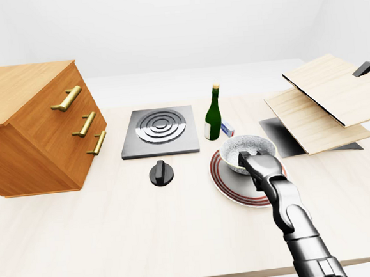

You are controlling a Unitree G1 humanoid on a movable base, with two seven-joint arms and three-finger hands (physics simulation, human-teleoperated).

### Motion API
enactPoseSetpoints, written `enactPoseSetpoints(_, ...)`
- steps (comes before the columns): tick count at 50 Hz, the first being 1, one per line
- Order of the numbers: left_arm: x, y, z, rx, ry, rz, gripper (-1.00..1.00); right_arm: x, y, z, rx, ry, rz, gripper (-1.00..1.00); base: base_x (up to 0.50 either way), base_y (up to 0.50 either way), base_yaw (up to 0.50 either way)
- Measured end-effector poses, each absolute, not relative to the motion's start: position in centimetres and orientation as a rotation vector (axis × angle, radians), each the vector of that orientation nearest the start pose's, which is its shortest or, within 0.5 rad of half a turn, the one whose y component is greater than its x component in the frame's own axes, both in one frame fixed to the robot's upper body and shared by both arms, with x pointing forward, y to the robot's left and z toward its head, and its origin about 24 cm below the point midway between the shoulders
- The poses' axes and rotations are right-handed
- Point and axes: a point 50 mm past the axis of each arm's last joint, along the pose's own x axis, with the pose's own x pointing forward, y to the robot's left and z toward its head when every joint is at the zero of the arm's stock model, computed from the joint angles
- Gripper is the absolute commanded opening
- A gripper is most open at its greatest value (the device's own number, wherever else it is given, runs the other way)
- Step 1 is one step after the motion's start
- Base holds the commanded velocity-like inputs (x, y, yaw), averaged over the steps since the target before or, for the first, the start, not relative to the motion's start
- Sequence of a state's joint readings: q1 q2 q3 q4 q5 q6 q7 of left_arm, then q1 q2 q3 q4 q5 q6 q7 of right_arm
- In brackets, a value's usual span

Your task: Pick up the akita bowl and put it on the plate.

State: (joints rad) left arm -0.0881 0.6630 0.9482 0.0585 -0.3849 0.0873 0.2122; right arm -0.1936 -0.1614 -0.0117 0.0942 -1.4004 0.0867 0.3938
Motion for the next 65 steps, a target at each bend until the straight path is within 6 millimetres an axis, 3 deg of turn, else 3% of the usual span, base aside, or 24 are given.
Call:
enactPoseSetpoints(10,15.2,43.8,20.6,0.108,-0.454,1.051,1.00,28.8,-18.0,5.3,-1.557,0.277,0.181,-1.00,0.00,0.00,0.00)
enactPoseSetpoints(11,15.2,43.8,20.6,0.108,-0.455,1.051,1.00,28.8,-18.0,5.3,-1.559,0.277,0.180,-0.76,0.00,0.00,0.00)
enactPoseSetpoints(12,15.2,43.8,20.6,0.109,-0.455,1.051,1.00,28.8,-18.0,5.5,-1.562,0.278,0.177,1.00,0.00,0.00,0.00)
enactPoseSetpoints(28,15.2,43.9,20.6,0.107,-0.452,1.052,1.00,28.3,-18.3,6.1,-1.499,0.289,0.200,1.00,0.00,0.00,0.00)
enactPoseSetpoints(40,15.2,43.9,20.5,0.106,-0.451,1.050,1.00,26.8,-17.5,9.2,-1.534,0.271,0.195,1.00,0.00,0.00,0.00)
enactPoseSetpoints(49,15.3,43.9,20.4,0.104,-0.446,1.049,1.00,25.0,-16.6,13.4,-1.582,0.168,0.074,1.00,0.00,0.00,0.00)
enactPoseSetpoints(65,15.3,43.8,20.3,0.103,-0.445,1.047,1.00,20.2,-15.9,23.6,-1.606,-0.215,-0.402,1.00,0.00,0.00,0.00)
